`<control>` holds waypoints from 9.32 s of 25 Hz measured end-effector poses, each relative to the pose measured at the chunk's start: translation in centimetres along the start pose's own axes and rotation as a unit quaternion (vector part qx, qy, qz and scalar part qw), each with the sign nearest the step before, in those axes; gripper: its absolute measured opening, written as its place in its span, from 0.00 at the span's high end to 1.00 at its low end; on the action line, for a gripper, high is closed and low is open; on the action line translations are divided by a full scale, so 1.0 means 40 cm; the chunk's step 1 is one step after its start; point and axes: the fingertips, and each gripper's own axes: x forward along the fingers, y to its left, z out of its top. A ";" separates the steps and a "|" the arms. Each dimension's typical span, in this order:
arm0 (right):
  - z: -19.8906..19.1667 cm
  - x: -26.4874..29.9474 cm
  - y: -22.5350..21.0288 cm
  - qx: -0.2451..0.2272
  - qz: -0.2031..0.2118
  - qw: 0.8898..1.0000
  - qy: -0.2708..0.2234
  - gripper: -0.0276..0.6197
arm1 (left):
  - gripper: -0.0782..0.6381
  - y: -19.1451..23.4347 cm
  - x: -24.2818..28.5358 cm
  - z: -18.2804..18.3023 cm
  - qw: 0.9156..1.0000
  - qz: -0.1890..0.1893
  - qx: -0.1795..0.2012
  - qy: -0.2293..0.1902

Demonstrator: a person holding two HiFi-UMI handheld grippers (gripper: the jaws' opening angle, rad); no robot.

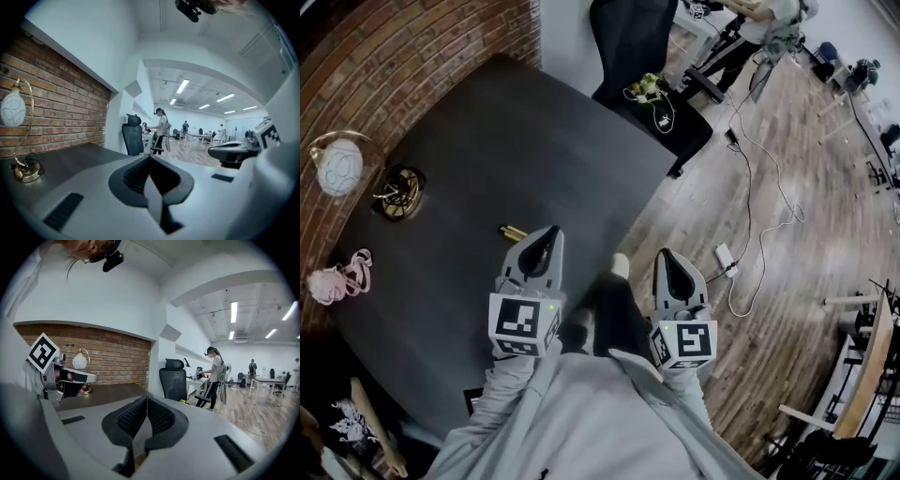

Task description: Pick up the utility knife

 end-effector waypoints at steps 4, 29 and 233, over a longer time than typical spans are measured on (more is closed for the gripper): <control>0.028 0.110 0.029 -0.012 0.062 0.998 -0.005 0.93 | 0.86 0.079 0.000 0.001 0.998 0.063 -0.016 -0.003; 0.170 0.693 0.341 -0.084 0.504 0.860 -0.020 0.93 | 0.87 0.392 -0.075 0.027 0.863 0.492 -0.113 0.007; 0.180 0.732 0.382 -0.069 0.526 0.848 -0.009 0.93 | 0.71 0.412 -0.160 0.003 0.824 0.549 -0.138 -0.031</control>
